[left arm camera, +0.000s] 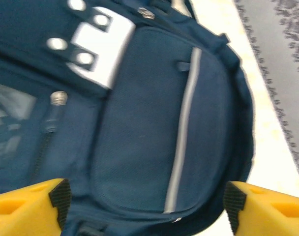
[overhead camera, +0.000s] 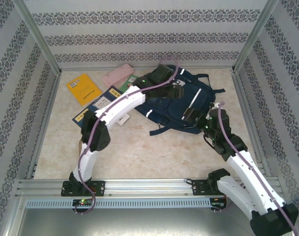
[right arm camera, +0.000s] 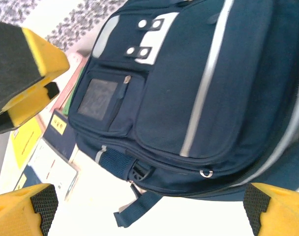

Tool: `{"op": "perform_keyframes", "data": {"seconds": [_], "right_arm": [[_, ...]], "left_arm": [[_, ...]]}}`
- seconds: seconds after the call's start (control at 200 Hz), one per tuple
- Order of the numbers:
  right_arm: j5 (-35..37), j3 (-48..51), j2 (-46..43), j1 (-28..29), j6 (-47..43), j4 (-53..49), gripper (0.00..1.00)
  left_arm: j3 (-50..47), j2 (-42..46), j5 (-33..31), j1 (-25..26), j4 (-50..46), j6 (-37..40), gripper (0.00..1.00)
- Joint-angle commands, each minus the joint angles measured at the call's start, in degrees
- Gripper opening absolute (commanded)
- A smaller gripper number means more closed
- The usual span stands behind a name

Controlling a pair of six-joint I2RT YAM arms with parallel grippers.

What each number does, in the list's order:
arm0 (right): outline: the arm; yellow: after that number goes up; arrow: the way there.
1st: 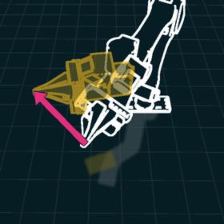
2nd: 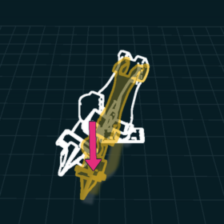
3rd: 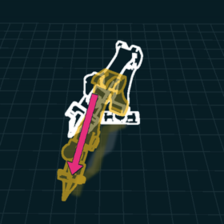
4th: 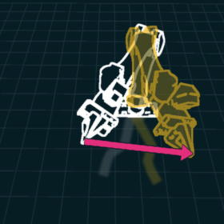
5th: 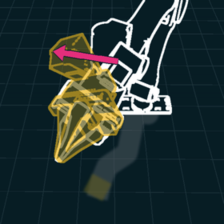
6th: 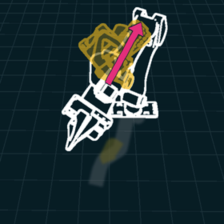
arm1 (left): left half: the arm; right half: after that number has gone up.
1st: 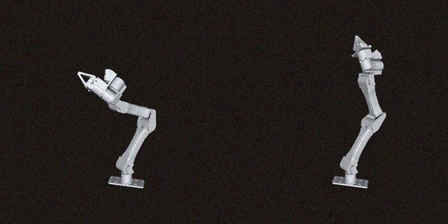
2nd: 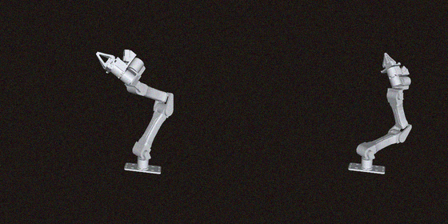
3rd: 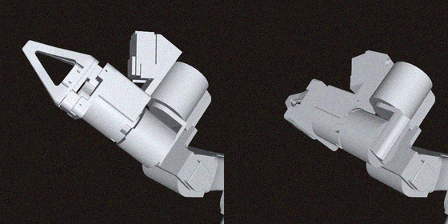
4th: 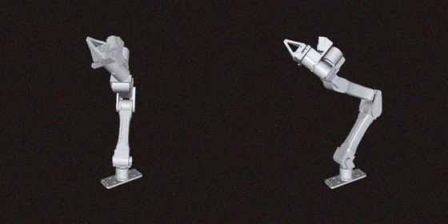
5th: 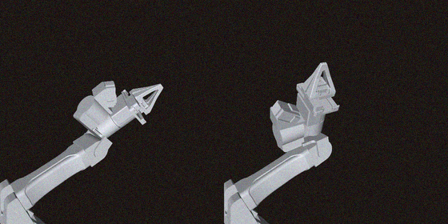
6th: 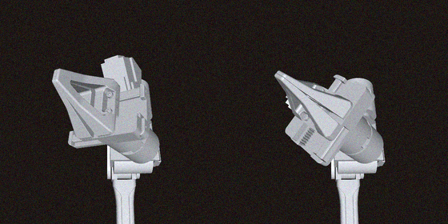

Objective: Pack books, pencil case, and school supplies into a backpack

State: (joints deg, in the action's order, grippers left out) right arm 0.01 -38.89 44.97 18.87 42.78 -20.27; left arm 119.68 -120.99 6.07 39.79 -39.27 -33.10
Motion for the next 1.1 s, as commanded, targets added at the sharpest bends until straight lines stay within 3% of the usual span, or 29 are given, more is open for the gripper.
{"op": "perform_keyframes", "data": {"seconds": [0.0, 0.145, 0.295, 0.609, 0.959, 1.094], "right_arm": [[2.95, -3.41, 4.48, 3.43, -2.96, 2.66, 0.98], [3.26, -7.80, 12.71, 8.29, -4.35, 5.20, 0.98], [2.30, -13.25, 21.10, 13.09, -6.37, 7.64, 0.98], [-1.93, -23.27, 35.75, 20.36, -8.01, 9.13, 0.98], [-6.72, -27.67, 42.92, 23.00, -7.47, 9.34, 0.98], [-8.07, -28.95, 44.52, 24.01, -7.54, 9.14, 0.98]], "left_arm": [[-8.66, 9.62, -4.39, -4.44, 3.53, 1.03, 0.91], [-23.54, 19.16, -7.11, -10.32, 5.23, 1.04, 1.00], [-36.27, 26.06, -7.75, -18.72, 5.87, 1.61, 1.00], [-50.71, 27.60, -5.44, -34.87, 8.17, 1.71, 1.00], [-55.69, 25.93, -8.08, -38.62, 8.99, 1.98, 1.00], [-54.48, 20.76, -6.90, -41.02, 9.86, 2.38, 1.00]]}}
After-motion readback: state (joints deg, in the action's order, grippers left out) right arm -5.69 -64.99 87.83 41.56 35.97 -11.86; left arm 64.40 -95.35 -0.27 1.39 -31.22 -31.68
